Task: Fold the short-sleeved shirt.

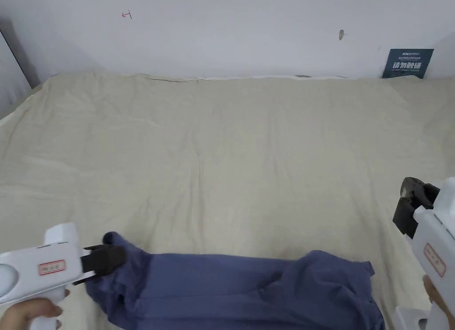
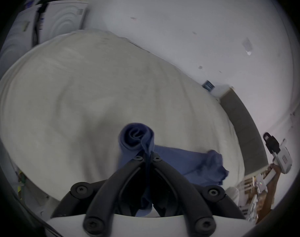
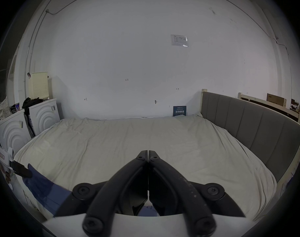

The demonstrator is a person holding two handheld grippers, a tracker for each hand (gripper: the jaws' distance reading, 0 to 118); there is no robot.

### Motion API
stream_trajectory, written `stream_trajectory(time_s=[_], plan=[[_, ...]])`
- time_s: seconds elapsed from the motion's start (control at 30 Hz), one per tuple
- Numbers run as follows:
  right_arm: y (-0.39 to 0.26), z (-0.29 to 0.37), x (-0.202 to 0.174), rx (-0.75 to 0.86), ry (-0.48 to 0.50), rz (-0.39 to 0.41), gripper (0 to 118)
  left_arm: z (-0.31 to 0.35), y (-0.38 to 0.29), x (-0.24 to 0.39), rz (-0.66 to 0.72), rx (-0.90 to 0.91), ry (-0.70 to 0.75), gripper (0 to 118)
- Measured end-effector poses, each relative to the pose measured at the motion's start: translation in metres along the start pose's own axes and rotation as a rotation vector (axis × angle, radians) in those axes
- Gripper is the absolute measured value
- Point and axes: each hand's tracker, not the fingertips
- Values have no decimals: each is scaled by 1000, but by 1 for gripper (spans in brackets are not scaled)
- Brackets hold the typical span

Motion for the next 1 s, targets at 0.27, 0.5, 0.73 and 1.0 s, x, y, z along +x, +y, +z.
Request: stream_trajectory(time_s=[0.27, 0.5, 0.73, 1.0], plan=[[-4, 9, 16, -1, 3, -3, 2, -79, -41, 102, -87, -139, -93, 4], [-9, 14, 32, -9, -21, -9, 2, -122, -71, 131, -110, -205, -50, 13], [-13, 14, 37, -19, -31, -25, 2, -107, -69, 136, -136, -124, -50, 114], [-15, 12, 35, -24, -18, -27, 2, -58, -64, 129, -204, 142, 158, 103]])
